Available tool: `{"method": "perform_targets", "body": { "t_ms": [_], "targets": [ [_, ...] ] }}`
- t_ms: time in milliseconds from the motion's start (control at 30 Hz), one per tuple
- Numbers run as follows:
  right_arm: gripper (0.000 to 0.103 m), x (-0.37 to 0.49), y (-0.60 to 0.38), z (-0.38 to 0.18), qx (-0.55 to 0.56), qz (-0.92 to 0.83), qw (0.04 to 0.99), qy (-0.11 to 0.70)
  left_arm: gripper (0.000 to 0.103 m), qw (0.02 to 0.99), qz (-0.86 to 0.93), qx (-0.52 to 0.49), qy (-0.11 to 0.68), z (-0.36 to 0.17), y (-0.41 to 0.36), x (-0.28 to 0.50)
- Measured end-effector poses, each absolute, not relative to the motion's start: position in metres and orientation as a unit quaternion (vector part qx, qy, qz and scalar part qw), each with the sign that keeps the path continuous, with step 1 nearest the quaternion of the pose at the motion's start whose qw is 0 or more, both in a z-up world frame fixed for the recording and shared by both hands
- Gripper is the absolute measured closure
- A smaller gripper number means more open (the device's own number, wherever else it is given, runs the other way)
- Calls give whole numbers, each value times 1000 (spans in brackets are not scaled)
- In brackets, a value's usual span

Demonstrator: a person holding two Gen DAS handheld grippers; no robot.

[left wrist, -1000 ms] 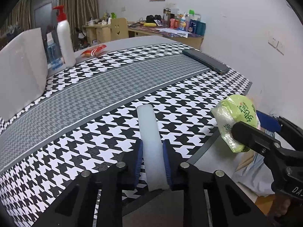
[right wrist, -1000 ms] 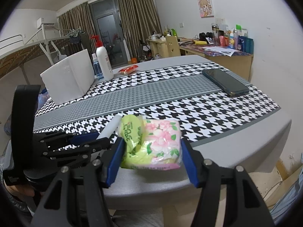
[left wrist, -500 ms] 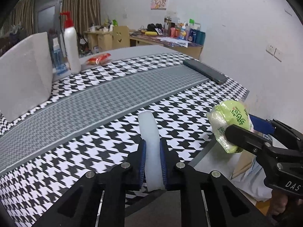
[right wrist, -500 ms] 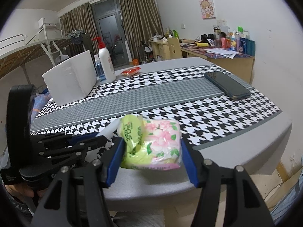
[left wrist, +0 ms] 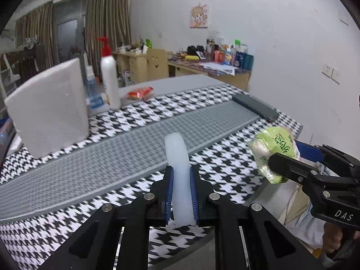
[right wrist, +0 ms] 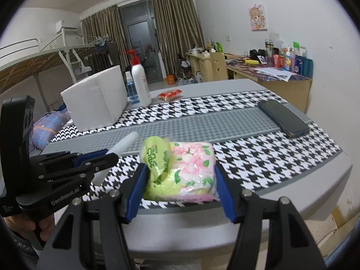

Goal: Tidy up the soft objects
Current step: 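Lift and carry the tissue pack and white foam stick toward the white foam box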

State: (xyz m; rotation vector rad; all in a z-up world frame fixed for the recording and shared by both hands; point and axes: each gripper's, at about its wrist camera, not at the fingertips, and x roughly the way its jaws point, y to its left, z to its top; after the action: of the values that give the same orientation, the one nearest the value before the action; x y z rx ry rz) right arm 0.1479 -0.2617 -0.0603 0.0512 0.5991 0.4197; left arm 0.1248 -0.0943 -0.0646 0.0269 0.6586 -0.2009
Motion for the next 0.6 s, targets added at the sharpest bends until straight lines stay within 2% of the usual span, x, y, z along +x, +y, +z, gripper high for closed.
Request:
{"method": "perform_targets", "body": {
  "t_ms": [600],
  "targets": [
    [39, 160, -239, -33, 19, 230, 936, 268, 87, 955, -75, 15, 285, -25, -66, 121]
  ]
}}
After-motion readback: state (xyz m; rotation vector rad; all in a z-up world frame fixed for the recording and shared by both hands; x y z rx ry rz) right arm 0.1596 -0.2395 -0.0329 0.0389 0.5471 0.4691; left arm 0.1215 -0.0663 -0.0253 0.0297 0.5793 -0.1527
